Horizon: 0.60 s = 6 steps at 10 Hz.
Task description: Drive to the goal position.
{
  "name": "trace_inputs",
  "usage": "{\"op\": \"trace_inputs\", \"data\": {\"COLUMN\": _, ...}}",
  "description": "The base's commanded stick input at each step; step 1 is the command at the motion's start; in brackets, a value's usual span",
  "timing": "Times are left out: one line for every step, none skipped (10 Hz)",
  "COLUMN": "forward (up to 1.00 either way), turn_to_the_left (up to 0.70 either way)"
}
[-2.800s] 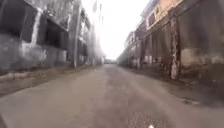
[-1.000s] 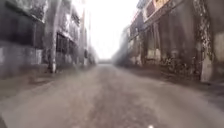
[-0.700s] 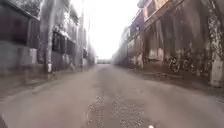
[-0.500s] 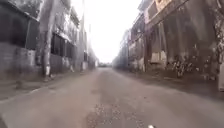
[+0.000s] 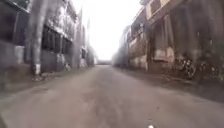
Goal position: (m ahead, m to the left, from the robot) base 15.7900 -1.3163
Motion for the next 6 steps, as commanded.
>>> {"op": "trace_inputs", "data": {"forward": 1.0, "turn_to_the_left": 0.0}}
{"op": "trace_inputs", "data": {"forward": 1.0, "turn_to_the_left": 0.0}}
{"op": "trace_inputs", "data": {"forward": 1.0, "turn_to_the_left": 0.0}}
{"op": "trace_inputs", "data": {"forward": 1.0, "turn_to_the_left": 0.0}}
{"op": "trace_inputs", "data": {"forward": 1.0, "turn_to_the_left": 0.0}}
{"op": "trace_inputs", "data": {"forward": 1.0, "turn_to_the_left": 0.0}}
